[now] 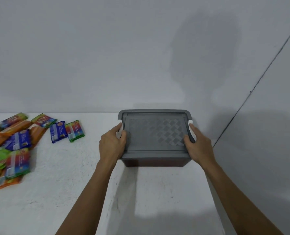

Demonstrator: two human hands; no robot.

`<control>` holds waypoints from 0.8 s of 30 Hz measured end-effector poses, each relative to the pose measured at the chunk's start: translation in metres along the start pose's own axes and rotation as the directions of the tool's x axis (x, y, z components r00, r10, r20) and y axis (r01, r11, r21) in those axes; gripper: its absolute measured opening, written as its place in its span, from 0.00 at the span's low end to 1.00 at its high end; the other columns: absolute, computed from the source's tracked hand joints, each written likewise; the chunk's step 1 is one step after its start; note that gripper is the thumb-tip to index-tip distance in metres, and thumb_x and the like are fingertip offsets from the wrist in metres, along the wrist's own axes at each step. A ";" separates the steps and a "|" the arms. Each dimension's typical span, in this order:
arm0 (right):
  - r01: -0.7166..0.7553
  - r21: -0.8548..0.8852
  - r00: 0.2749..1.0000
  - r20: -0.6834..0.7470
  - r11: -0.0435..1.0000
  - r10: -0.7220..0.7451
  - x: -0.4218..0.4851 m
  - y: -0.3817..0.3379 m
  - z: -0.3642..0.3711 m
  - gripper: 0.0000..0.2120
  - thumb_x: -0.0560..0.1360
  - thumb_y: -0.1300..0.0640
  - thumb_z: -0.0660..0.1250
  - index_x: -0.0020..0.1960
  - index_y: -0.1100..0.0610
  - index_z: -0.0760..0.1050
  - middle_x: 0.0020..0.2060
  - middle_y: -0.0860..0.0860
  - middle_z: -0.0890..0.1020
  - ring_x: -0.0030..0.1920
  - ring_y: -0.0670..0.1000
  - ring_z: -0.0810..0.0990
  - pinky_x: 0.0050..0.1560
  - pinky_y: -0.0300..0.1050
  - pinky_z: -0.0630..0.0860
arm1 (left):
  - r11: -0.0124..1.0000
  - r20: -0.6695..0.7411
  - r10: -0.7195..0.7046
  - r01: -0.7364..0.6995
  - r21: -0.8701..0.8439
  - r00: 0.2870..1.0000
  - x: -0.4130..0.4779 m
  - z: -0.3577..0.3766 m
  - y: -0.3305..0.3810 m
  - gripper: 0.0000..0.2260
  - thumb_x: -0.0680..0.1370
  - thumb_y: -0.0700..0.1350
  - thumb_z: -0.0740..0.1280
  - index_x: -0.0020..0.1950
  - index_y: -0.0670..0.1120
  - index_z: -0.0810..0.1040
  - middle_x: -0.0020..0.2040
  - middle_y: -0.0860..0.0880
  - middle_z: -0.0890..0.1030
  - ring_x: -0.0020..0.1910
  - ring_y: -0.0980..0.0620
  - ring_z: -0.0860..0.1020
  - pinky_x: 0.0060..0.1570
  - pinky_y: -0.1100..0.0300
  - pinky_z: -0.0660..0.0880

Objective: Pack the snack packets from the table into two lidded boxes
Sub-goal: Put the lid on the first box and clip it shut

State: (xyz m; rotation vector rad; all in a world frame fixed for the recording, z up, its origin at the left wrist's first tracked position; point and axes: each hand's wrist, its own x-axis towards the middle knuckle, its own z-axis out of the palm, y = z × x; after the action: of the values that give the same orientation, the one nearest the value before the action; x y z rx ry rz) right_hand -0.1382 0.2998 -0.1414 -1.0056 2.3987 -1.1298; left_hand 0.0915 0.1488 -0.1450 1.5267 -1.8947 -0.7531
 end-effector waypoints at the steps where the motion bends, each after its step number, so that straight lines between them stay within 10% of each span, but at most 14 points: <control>1: 0.002 -0.022 1.000 0.000 1.000 -0.002 0.014 -0.002 0.002 0.26 0.79 0.50 0.62 0.75 0.49 0.63 0.63 0.55 0.78 0.58 0.56 0.78 0.60 0.45 0.72 | 1.000 0.006 0.000 0.000 0.007 1.000 0.014 0.005 0.005 0.21 0.79 0.54 0.60 0.71 0.51 0.72 0.63 0.44 0.80 0.54 0.44 0.81 0.57 0.48 0.77; 24: 0.019 -0.341 1.000 -0.011 0.940 -0.024 0.148 -0.018 0.024 0.27 0.79 0.41 0.56 0.76 0.44 0.58 0.56 0.56 0.81 0.52 0.59 0.80 0.53 0.51 0.76 | 0.973 0.051 0.017 -0.028 0.228 0.999 0.138 0.052 0.028 0.21 0.81 0.55 0.55 0.74 0.55 0.66 0.58 0.42 0.80 0.52 0.41 0.79 0.52 0.50 0.76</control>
State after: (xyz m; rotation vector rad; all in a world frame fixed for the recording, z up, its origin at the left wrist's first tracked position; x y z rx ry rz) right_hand -0.2214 0.1735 -0.1399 -1.1306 2.6601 -0.7414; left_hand 0.0111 0.0226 -0.1458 1.6340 -2.0915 -0.5818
